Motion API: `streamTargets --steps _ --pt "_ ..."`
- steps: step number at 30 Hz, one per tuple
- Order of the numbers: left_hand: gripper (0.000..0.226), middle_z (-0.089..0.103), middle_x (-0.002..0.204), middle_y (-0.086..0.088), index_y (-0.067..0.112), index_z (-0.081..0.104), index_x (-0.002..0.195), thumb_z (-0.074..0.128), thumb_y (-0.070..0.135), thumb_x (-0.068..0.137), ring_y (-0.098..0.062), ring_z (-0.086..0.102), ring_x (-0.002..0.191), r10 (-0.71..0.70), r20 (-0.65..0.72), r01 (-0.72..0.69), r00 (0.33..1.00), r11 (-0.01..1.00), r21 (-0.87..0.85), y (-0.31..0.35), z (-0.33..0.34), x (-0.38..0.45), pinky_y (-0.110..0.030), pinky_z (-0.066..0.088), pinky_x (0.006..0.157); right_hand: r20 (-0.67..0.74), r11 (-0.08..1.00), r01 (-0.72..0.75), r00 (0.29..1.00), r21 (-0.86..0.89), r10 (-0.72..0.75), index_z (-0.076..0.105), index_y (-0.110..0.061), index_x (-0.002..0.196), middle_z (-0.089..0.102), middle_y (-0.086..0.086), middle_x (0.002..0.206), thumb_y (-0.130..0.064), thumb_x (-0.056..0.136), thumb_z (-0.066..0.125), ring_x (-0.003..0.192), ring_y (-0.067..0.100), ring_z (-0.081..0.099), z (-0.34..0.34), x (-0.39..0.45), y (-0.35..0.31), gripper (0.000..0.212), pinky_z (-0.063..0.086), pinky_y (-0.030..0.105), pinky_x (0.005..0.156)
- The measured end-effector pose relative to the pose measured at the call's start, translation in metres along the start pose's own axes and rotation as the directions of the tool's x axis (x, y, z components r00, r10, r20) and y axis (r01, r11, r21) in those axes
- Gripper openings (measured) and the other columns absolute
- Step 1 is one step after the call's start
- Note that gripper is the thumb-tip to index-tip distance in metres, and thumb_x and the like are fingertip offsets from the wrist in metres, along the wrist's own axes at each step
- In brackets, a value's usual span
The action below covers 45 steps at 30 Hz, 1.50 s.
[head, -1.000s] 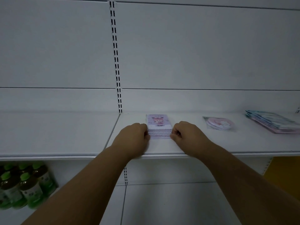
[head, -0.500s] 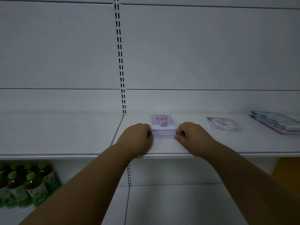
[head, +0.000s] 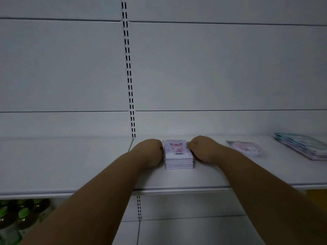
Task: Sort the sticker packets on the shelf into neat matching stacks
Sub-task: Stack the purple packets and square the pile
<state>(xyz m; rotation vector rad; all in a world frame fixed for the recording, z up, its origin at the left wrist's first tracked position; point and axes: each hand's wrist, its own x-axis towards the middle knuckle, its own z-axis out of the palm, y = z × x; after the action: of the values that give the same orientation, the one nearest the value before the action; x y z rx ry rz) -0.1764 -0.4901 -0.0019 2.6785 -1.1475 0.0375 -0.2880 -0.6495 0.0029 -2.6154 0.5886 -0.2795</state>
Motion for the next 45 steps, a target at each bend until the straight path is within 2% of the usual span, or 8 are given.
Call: streamTargets --steps 5,10,14,17,23,32,36,45 --pt "0.014 0.067 0.109 -0.007 0.021 0.046 0.082 0.043 0.022 0.096 -0.018 0.047 0.081 0.061 -0.066 -0.059 0.996 0.998 0.035 0.004 0.005 -0.001 -0.027 0.036 0.076 -0.009 0.999 0.027 1.0 -0.046 -0.027 0.043 -0.018 0.062 0.055 0.008 0.084 -0.03 0.103 0.032 0.081 0.023 0.05 0.006 0.005 0.004 0.043 0.039 0.029 0.078" --pt "0.02 0.066 0.109 -0.004 0.016 0.062 0.099 0.043 0.021 0.093 -0.02 0.056 0.094 0.0 -0.089 -0.004 0.996 0.999 -0.049 -0.008 0.007 -0.003 -0.031 0.046 0.082 -0.069 0.994 0.058 0.996 -0.091 -0.065 0.054 -0.016 0.077 0.055 0.003 0.083 -0.03 0.102 0.031 0.084 0.023 0.053 0.004 -0.004 0.017 0.037 0.038 0.029 0.08" --pt "0.022 0.065 0.11 -0.002 0.019 0.062 0.105 0.043 0.022 0.094 -0.02 0.057 0.097 0.024 -0.105 -0.028 0.994 0.999 -0.032 -0.008 0.009 -0.013 -0.03 0.045 0.08 -0.113 0.981 0.11 0.985 -0.159 -0.129 0.058 -0.009 0.083 0.062 0.007 0.085 -0.019 0.096 0.038 0.081 0.024 0.056 0.008 -0.021 0.028 0.025 0.043 0.033 0.071" --pt "0.018 0.065 0.107 -0.003 0.017 0.057 0.105 0.046 0.029 0.096 -0.021 0.057 0.09 0.08 -0.125 -0.074 0.989 0.996 0.055 0.002 0.013 -0.018 -0.029 0.04 0.073 -0.088 0.952 0.192 0.972 -0.239 -0.218 0.052 -0.016 0.08 0.056 0.002 0.081 -0.02 0.097 0.041 0.075 0.018 0.049 0.009 -0.029 0.022 0.02 0.033 0.028 0.062" --pt "0.018 0.065 0.102 -0.004 0.018 0.052 0.103 0.046 0.032 0.094 -0.023 0.06 0.088 0.101 -0.17 -0.084 0.98 0.991 0.105 0.003 0.022 -0.019 -0.029 0.039 0.069 -0.103 0.917 0.239 0.953 -0.318 -0.284 0.061 -0.009 0.101 0.061 0.01 0.103 -0.018 0.098 0.04 0.089 0.022 0.056 0.018 -0.035 0.017 0.023 0.033 0.025 0.072" --pt "0.018 0.063 0.072 0.006 0.022 0.061 0.079 0.049 0.03 0.091 -0.01 0.057 0.067 0.056 -0.311 -0.116 0.949 0.977 -0.178 -0.008 0.015 -0.049 -0.031 0.05 0.063 -0.229 0.953 0.258 0.929 -0.158 -0.289 0.048 -0.015 0.081 0.051 0.0 0.077 -0.022 0.099 0.037 0.07 0.016 0.046 0.017 -0.051 0.021 0.022 0.032 0.026 0.061" --pt "0.017 0.063 0.074 0.006 0.021 0.062 0.081 0.05 0.029 0.091 -0.011 0.057 0.069 0.125 -0.307 -0.19 0.943 0.963 -0.193 -0.006 0.014 -0.052 -0.03 0.049 0.063 -0.231 0.943 0.27 0.922 -0.194 -0.311 0.047 -0.015 0.078 0.048 -0.002 0.072 -0.023 0.098 0.039 0.065 0.014 0.042 0.02 -0.053 0.021 0.023 0.029 0.015 0.057" --pt "0.015 0.064 0.077 0.007 0.022 0.063 0.083 0.052 0.028 0.091 -0.008 0.057 0.071 0.116 -0.29 -0.188 0.95 0.954 -0.235 -0.01 0.015 -0.051 -0.024 0.046 0.062 -0.236 0.955 0.256 0.929 -0.151 -0.286 0.047 -0.017 0.076 0.046 -0.006 0.069 -0.022 0.098 0.039 0.063 0.007 0.042 0.02 -0.056 0.02 0.024 0.032 0.019 0.058"
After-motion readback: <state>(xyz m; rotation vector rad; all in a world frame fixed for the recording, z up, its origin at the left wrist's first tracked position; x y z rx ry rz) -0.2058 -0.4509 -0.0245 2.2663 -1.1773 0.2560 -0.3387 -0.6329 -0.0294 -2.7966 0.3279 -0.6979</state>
